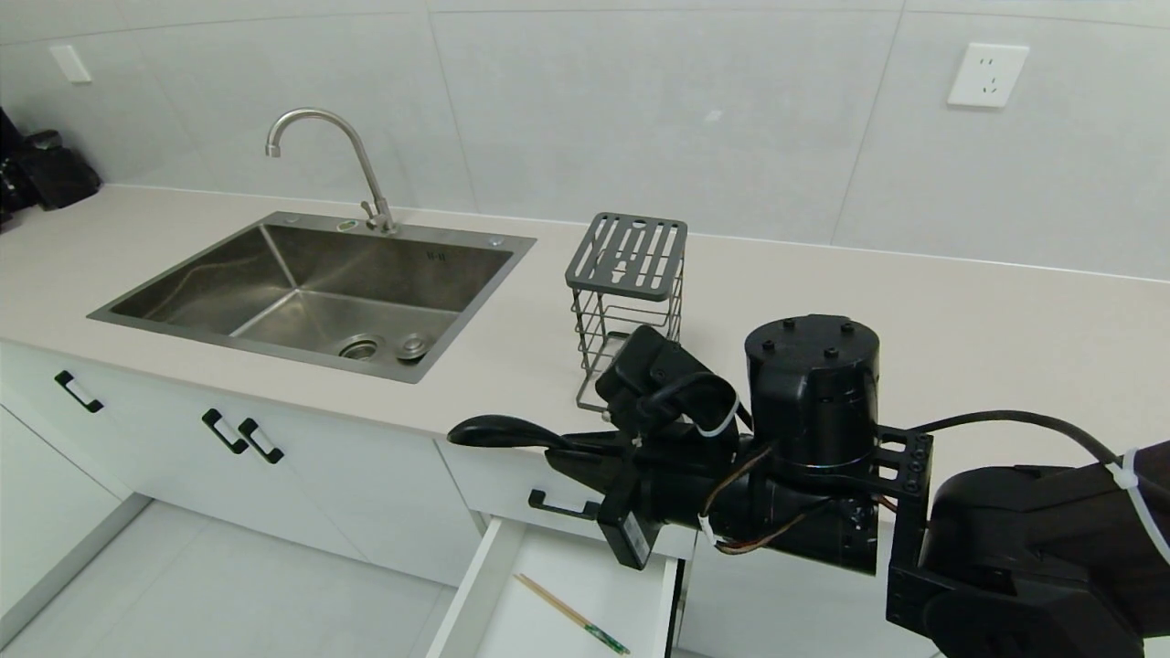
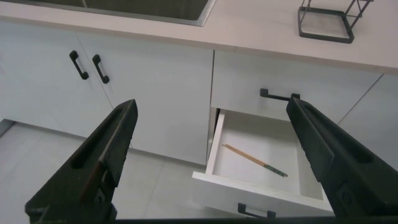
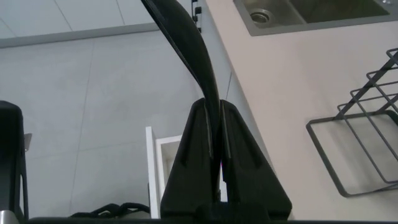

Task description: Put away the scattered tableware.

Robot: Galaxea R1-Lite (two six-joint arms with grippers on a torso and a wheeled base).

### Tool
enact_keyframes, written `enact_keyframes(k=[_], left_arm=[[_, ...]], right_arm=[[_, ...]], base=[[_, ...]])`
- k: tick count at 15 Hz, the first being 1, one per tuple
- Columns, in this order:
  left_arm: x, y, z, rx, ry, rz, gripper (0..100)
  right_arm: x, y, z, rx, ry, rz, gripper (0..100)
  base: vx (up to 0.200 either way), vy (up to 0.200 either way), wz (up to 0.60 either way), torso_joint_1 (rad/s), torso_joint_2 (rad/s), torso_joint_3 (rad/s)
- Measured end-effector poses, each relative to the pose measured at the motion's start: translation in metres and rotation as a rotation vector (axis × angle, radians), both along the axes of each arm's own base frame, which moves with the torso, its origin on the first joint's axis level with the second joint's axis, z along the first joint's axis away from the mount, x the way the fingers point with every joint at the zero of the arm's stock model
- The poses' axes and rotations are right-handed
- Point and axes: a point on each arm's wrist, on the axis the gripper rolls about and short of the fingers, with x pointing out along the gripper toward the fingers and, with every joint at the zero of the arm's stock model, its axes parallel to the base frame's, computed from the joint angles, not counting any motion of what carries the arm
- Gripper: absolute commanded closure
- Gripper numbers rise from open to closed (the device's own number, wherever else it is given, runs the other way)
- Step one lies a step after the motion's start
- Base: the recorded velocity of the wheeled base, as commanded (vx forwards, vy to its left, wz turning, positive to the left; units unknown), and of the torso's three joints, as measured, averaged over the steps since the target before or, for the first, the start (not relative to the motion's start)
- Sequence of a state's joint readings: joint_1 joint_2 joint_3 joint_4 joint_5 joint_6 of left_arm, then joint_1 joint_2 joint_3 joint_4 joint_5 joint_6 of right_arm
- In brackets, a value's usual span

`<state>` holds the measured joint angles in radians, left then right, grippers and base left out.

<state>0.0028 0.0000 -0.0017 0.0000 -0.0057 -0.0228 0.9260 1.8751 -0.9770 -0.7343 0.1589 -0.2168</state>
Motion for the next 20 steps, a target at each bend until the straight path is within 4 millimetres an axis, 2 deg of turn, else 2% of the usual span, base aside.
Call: enact_keyframes(k=[20], left_arm=[[0.0000, 0.0000, 0.0000, 0.000, 0.000, 0.000, 0]], right_arm=[[-0.0031, 0.0028, -0.0002, -0.015, 0.011, -0.002, 100]], base=[[0.000, 0.000, 0.00, -0.264, 0.52, 0.248]])
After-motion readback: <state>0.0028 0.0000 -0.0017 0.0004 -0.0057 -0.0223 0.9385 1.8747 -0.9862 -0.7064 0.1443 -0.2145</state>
